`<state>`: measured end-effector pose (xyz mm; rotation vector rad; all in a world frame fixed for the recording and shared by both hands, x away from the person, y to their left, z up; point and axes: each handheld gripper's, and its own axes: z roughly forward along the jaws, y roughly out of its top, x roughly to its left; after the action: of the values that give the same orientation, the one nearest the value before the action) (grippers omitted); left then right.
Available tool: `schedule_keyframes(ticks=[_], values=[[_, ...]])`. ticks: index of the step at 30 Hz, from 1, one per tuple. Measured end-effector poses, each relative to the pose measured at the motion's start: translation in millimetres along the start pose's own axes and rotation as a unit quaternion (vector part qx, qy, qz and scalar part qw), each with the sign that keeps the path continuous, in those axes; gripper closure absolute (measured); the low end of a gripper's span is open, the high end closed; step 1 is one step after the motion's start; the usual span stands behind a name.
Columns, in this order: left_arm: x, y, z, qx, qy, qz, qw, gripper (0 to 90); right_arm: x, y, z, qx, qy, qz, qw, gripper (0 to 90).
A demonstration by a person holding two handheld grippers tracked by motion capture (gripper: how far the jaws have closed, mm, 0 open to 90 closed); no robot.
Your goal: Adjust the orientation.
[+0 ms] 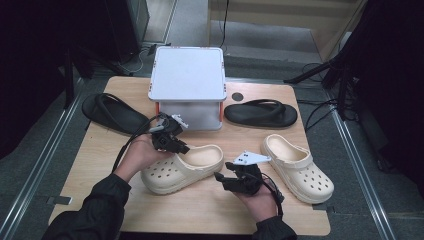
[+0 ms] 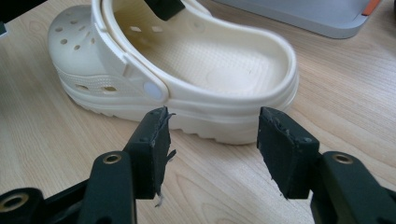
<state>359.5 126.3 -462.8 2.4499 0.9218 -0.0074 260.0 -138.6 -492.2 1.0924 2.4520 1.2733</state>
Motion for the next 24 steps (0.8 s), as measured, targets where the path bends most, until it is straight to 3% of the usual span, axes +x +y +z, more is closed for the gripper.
schedule_keyframes(ticks=[7,10,11,14,15,17,18,20,22,24], values=[[4.2,0.6,1.2,-0.002,-0.007,-0.006,1.0000,68.7,-0.9,-2.0,0.7,0.003,0.000,0.003,1.0000,44.6],[4.2,2.0,-1.7,-0.013,0.003,-0.006,0.9999,61.0,-1.3,-2.2,0.6,0.002,0.000,0.004,1.0000,44.6],[4.9,2.4,-4.3,-0.016,0.005,-0.009,0.9998,52.9,-1.7,-2.2,-0.1,0.001,0.000,0.004,1.0000,44.7],[8.6,0.8,-21.9,-0.059,0.008,-0.034,0.9977,47.2,-2.6,-2.1,-0.9,-0.001,0.000,0.005,1.0000,44.8],[8.6,0.8,-21.9,-0.059,0.008,-0.034,0.9977,45.5,-3.0,-2.0,-1.1,-0.002,0.000,0.006,1.0000,44.8],[9.9,-0.9,-32.9,-0.081,0.011,-0.045,0.9956,44.4,-3.7,-1.8,-1.4,-0.004,0.000,0.007,1.0000,45.2],[10.0,-3.1,-42.6,-0.095,0.012,-0.052,0.9940,44.5,-4.0,-1.8,-1.4,-0.004,0.000,0.007,1.0000,45.5],[9.3,-4.4,-46.5,-0.101,0.012,-0.052,0.9935,47.3,-4.2,-1.7,-1.4,-0.005,0.000,0.008,1.0000,45.7],[5.9,-7.3,-52.9,-0.106,0.013,-0.048,0.9931,54.0,-4.5,-1.1,-2.3,-0.006,-0.001,0.008,1.0000,49.5],[-1.8,-15.3,-60.5,-0.128,0.014,-0.039,0.9910,64.9,-5.2,-0.7,-3.5,-0.009,0.002,0.006,0.9999,53.9]])
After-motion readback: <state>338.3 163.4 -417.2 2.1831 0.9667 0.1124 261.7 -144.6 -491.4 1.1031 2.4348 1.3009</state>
